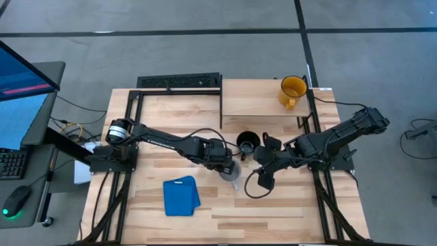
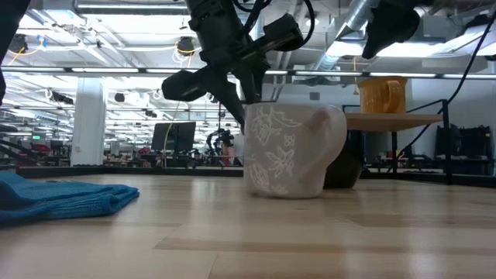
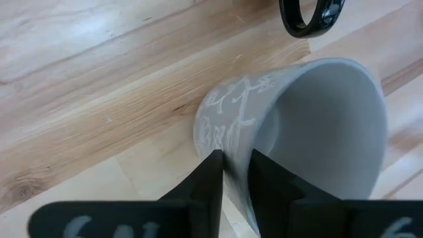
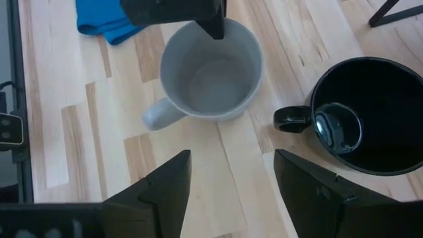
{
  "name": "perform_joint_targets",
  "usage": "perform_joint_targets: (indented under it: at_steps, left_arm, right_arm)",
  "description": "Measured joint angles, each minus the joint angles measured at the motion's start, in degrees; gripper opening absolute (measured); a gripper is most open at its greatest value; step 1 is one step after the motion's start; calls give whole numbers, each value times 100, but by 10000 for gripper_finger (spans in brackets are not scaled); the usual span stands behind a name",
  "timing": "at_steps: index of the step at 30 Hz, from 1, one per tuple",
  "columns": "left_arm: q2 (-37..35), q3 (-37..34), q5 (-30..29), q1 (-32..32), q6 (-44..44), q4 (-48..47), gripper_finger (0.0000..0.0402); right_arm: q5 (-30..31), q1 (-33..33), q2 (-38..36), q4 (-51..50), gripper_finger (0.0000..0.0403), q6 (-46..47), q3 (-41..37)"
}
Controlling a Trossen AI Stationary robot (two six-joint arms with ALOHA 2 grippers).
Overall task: Stack small to large cups/mugs on shelf
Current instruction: Put the gray mug on the shelf
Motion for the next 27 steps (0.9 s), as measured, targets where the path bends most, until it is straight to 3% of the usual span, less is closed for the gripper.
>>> perform_joint_targets:
  at_steps: [7,27]
  left_arm:
    - [-7,0,-2,0,30,46,81]
    - [-7,0,-72,0,354,-204,82]
  right_arm:
    - [13,0,0,0,240,2,0]
    - [11,0,0,0,240,0,0]
